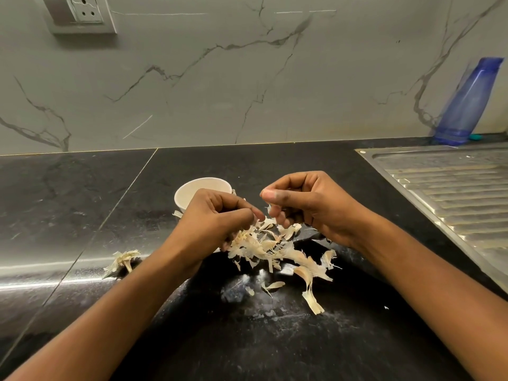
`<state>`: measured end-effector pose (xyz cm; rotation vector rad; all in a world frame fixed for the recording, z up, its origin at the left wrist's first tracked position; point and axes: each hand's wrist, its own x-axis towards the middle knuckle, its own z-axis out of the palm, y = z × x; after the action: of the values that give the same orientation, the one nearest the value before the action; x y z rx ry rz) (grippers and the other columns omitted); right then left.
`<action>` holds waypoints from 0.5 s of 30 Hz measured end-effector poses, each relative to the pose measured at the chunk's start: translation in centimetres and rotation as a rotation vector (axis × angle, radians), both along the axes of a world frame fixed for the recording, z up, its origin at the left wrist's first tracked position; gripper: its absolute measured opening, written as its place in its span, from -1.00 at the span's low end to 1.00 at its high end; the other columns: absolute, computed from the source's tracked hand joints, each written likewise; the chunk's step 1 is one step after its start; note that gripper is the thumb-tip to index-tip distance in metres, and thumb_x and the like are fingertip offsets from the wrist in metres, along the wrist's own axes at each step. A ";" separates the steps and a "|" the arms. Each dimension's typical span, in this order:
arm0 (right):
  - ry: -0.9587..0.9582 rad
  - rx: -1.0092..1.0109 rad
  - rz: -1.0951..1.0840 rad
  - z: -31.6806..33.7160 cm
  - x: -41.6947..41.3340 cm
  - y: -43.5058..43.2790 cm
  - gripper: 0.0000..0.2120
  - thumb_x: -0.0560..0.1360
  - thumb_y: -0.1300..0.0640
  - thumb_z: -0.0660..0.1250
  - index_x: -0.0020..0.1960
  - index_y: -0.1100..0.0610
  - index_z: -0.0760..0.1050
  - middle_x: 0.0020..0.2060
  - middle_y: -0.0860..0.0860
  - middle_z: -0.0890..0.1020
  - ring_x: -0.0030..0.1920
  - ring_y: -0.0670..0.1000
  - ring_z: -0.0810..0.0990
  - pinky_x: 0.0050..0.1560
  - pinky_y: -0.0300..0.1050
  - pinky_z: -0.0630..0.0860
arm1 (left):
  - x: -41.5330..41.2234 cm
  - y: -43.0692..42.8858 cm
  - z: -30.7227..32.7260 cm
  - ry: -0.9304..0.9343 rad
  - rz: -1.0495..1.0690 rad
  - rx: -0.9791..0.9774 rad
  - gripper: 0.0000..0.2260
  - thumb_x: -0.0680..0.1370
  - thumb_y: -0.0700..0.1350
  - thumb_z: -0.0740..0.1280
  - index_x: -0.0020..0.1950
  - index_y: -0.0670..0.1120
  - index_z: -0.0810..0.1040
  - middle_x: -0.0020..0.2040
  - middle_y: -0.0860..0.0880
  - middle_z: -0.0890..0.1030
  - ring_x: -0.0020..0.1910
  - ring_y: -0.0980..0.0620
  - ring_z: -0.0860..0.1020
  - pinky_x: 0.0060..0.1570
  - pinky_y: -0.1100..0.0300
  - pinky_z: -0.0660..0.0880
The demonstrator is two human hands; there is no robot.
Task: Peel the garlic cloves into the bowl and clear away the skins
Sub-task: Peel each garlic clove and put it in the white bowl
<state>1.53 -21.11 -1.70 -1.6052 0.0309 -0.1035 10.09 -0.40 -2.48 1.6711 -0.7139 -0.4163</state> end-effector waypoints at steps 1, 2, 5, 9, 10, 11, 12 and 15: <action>-0.004 0.011 0.015 0.0 0.0 0.0 -0.78 0.48 0.18 0.54 0.10 0.22 0.71 -0.12 0.20 0.74 -0.21 0.06 0.68 -0.14 -0.11 0.67 | 0.0 0.0 0.0 0.006 0.007 -0.004 -0.85 0.55 -0.32 0.43 -0.15 -0.17 0.78 -0.37 -0.11 0.61 -0.45 0.02 0.40 -0.48 0.20 0.35; -0.007 0.017 0.026 -0.1 -0.1 -0.1 -0.76 0.45 0.21 0.54 0.11 0.23 0.70 -0.09 0.22 0.75 -0.19 0.08 0.70 -0.13 -0.11 0.69 | 0.1 -0.1 -0.1 0.014 0.010 -0.008 -0.88 0.55 -0.29 0.45 -0.15 -0.18 0.77 -0.38 -0.12 0.59 -0.45 0.02 0.40 -0.48 0.20 0.34; -0.026 0.024 0.032 -0.2 0.0 -0.2 -0.72 0.45 0.25 0.54 0.15 0.26 0.69 -0.07 0.24 0.75 -0.15 0.11 0.73 -0.11 -0.08 0.71 | 0.1 0.0 -0.2 0.040 0.002 -0.030 -0.88 0.51 -0.17 0.53 -0.15 -0.23 0.74 -0.38 -0.14 0.54 -0.46 0.01 0.41 -0.48 0.20 0.35; -0.043 0.066 0.022 0.1 0.0 -0.3 -0.73 0.51 0.19 0.48 0.18 0.27 0.70 -0.01 0.28 0.74 -0.11 0.12 0.75 -0.08 -0.09 0.71 | 0.2 0.2 0.1 0.073 0.002 -0.083 -0.95 0.46 -0.28 0.56 -0.12 -0.23 0.74 -0.32 -0.12 0.65 -0.43 0.04 0.49 -0.48 0.20 0.42; -0.048 0.063 0.013 0.1 0.0 -0.3 -0.73 0.52 0.19 0.48 0.18 0.26 0.70 0.00 0.29 0.75 -0.10 0.12 0.75 -0.08 -0.09 0.71 | 0.2 0.3 0.1 0.073 0.006 -0.089 -0.96 0.46 -0.31 0.55 -0.11 -0.22 0.74 -0.31 -0.12 0.65 -0.42 0.03 0.50 -0.46 0.18 0.42; -0.054 0.054 0.005 0.1 0.0 -0.3 -0.75 0.52 0.20 0.47 0.17 0.26 0.70 0.00 0.28 0.75 -0.10 0.12 0.76 -0.09 -0.10 0.70 | 0.3 0.3 0.1 0.071 0.012 -0.095 -0.94 0.47 -0.33 0.54 -0.11 -0.21 0.74 -0.31 -0.13 0.65 -0.41 0.00 0.50 -0.42 0.16 0.42; -0.060 0.042 0.000 0.1 0.0 -0.3 -0.77 0.53 0.22 0.47 0.17 0.26 0.70 -0.01 0.28 0.75 -0.10 0.12 0.76 -0.10 -0.11 0.70 | 0.4 0.3 0.0 0.074 0.018 -0.103 -0.92 0.47 -0.34 0.53 -0.10 -0.19 0.75 -0.31 -0.14 0.64 -0.40 -0.04 0.50 -0.37 0.13 0.41; -0.071 0.014 0.002 0.0 0.0 -0.2 -0.78 0.52 0.24 0.49 0.15 0.26 0.71 -0.02 0.25 0.76 -0.10 0.12 0.77 -0.09 -0.11 0.71 | 0.5 0.4 0.0 0.093 0.018 -0.128 -0.91 0.49 -0.31 0.52 -0.08 -0.14 0.77 -0.31 -0.20 0.62 -0.36 -0.12 0.50 -0.27 0.04 0.34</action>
<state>1.57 -21.33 -1.73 -1.5863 -0.0244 -0.1585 10.61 -0.04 -2.48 1.5268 -0.6433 -0.4235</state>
